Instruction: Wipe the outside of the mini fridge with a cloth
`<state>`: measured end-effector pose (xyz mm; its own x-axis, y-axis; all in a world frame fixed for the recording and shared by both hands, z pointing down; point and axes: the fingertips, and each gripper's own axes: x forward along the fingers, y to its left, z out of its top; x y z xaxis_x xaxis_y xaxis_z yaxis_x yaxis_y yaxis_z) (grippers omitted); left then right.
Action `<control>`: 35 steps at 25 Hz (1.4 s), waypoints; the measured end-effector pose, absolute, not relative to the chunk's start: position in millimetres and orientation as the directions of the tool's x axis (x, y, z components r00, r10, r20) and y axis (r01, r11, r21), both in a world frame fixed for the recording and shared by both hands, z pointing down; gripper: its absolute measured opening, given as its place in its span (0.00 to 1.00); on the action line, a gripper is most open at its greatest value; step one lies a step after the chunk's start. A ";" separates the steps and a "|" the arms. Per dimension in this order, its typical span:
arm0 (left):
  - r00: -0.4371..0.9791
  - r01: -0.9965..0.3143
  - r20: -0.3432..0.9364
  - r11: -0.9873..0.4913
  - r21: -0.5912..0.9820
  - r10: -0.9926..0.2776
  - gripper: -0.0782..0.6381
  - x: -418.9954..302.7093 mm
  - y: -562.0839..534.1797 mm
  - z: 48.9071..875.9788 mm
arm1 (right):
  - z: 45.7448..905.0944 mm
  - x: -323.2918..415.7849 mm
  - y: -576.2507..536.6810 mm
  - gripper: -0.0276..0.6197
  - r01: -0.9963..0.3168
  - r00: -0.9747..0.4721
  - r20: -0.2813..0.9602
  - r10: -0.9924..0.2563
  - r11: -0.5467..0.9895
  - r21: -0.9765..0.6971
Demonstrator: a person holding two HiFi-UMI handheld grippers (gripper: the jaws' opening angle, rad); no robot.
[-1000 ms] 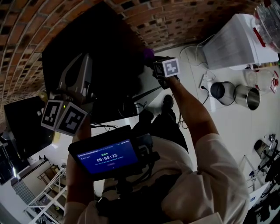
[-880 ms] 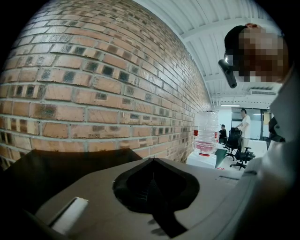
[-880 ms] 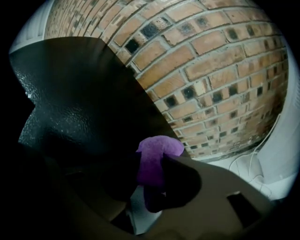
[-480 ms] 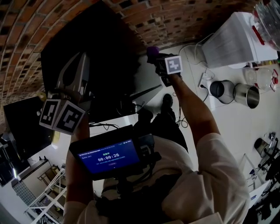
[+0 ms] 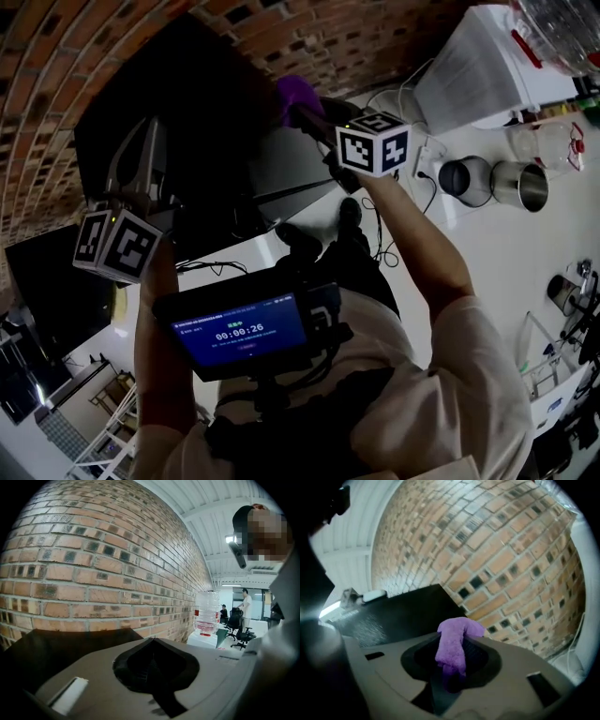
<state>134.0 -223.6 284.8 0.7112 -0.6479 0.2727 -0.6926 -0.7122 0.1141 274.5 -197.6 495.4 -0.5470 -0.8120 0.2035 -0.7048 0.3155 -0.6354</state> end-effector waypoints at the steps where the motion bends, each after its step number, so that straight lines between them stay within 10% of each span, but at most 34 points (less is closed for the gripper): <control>1: 0.712 -0.691 0.277 -0.714 0.114 -0.645 0.11 134.4 -224.1 285.4 | 478.7 273.2 -193.3 0.21 -0.695 -0.552 0.171 -0.816 0.337 -0.635; 17: 0.752 -0.612 0.335 -0.790 0.033 -0.568 0.11 137.0 -171.5 289.6 | 328.7 227.6 -94.7 0.21 -0.522 -0.565 -0.145 -0.812 0.489 -0.699; 35: 0.731 -0.674 0.236 -0.730 0.110 -0.640 0.11 126.4 -167.5 280.3 | 351.2 208.7 -61.9 0.21 -0.354 -0.582 -0.133 -0.802 0.397 -0.847</control>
